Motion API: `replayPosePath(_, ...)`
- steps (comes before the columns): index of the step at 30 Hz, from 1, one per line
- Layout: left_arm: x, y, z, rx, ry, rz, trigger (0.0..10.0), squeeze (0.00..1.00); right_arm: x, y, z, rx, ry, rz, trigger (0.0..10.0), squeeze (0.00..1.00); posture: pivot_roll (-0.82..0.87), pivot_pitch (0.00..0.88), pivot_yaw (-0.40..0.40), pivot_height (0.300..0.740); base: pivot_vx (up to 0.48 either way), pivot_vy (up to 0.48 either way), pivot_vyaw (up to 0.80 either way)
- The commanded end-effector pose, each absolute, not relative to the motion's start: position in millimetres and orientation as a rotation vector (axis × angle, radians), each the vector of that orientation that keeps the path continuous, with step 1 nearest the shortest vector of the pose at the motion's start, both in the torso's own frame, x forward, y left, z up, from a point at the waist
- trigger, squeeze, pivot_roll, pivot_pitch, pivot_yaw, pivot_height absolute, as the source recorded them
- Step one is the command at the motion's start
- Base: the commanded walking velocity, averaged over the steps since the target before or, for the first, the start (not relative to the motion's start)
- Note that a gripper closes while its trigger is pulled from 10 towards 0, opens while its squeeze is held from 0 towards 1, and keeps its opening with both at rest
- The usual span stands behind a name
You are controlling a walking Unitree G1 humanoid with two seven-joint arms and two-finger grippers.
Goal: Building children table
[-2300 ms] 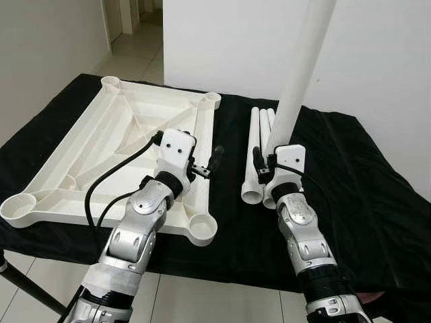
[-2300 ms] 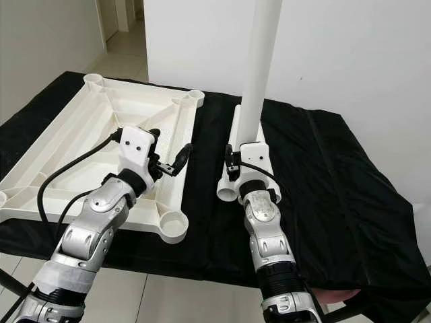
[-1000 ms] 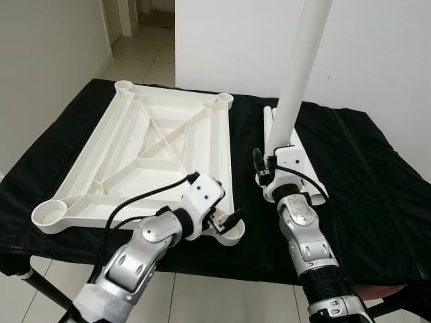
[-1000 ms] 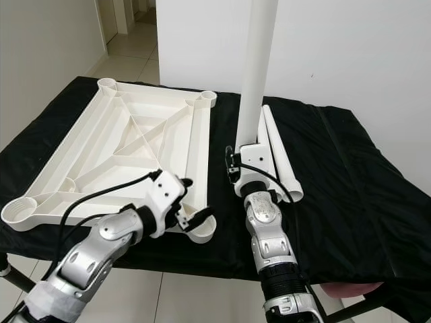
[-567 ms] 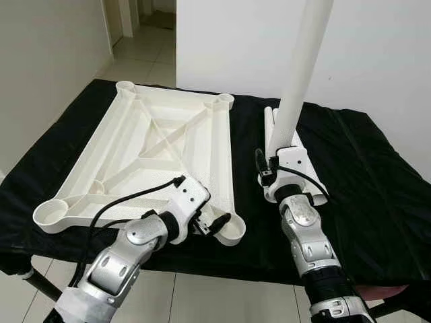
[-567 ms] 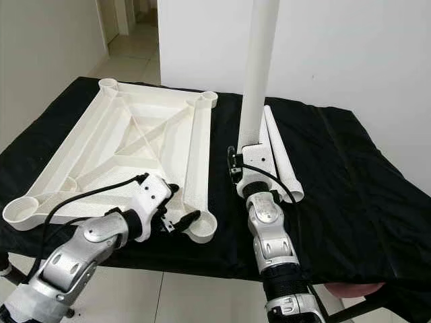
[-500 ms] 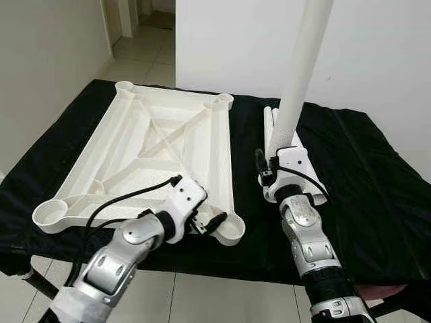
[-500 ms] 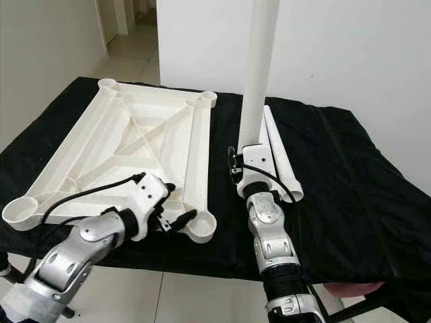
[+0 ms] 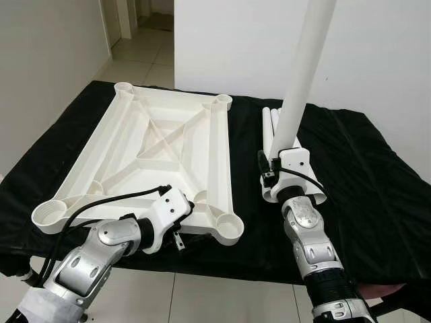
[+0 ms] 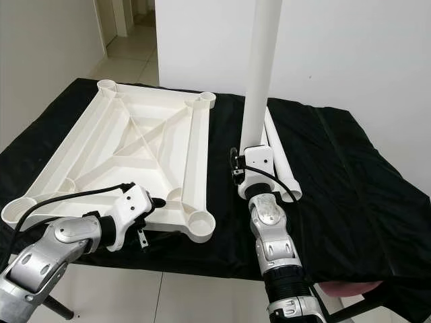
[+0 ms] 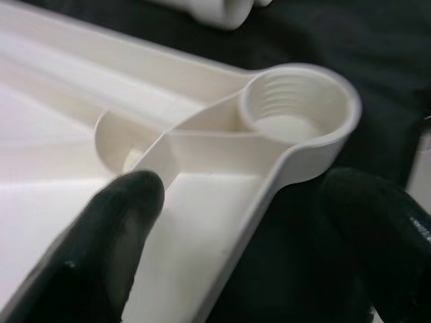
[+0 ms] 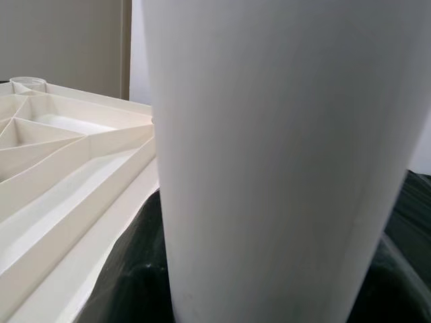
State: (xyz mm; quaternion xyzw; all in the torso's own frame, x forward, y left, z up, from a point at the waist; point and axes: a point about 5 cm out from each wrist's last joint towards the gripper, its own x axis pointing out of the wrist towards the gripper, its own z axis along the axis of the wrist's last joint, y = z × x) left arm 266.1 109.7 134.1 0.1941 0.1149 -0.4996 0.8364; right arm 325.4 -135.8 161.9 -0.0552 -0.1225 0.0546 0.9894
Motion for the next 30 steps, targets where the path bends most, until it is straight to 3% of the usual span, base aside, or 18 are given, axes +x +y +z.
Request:
replayPosePath(1, 271.0, 110.3, 129.8, 0.434, 0.275, -1.009, 10.0, 0.00, 324.9, -138.9, 165.3, -0.124, -0.260, 0.105, 10.0, 0.00, 0.01, 0.000, -0.085, 0.740, 0.000, 0.000, 0.00)
replayPosePath(12, 282.3, 105.1, 120.7, 0.439, 0.346, -0.951, 10.0, 0.00, 324.0, -140.4, 165.2, -0.129, -0.260, 0.095, 10.0, 0.00, 0.00, 0.000, -0.073, 0.740, 0.000, 0.000, 0.00)
replayPosePath(13, 283.0, 105.4, 119.2, 0.438, 0.359, -0.944, 8.4, 0.00, 323.8, -140.6, 165.1, -0.129, -0.260, 0.093, 10.0, 0.00, 0.00, 0.000, -0.071, 0.740, 0.000, 0.000, 0.00)
replayPosePath(14, 283.0, 105.4, 119.2, 0.438, 0.359, -0.944, 8.4, 0.00, 323.8, -140.6, 165.1, -0.129, -0.260, 0.093, 10.0, 0.00, 0.00, 0.000, -0.071, 0.740, 0.000, 0.000, 0.00)
replayPosePath(15, 284.4, 105.3, 118.9, 0.442, 0.362, -0.939, 1.1, 0.00, 323.6, -140.7, 164.9, -0.128, -0.260, 0.091, 10.0, 0.00, 0.00, 0.000, -0.069, 0.740, 0.000, 0.000, 0.00)
replayPosePath(16, 284.4, 105.3, 118.9, 0.442, 0.362, -0.939, 1.1, 0.00, 323.6, -140.7, 164.9, -0.128, -0.260, 0.091, 10.0, 0.00, 0.00, 0.000, -0.069, 0.740, 0.000, 0.000, 0.00)
replayPosePath(17, 284.9, 104.8, 118.9, 0.447, 0.362, -0.939, 0.0, 0.00, 323.4, -140.9, 164.7, -0.128, -0.259, 0.089, 10.0, 0.00, 0.00, 0.000, -0.069, 0.740, 0.000, 0.000, 0.00)
replayPosePath(30, 291.3, 83.0, 124.6, 0.426, 0.301, -0.876, 0.0, 0.00, 324.5, -140.8, 165.6, -0.130, -0.263, 0.091, 10.0, 0.00, 0.00, 0.000, -0.075, 0.740, 0.000, 0.000, 0.00)
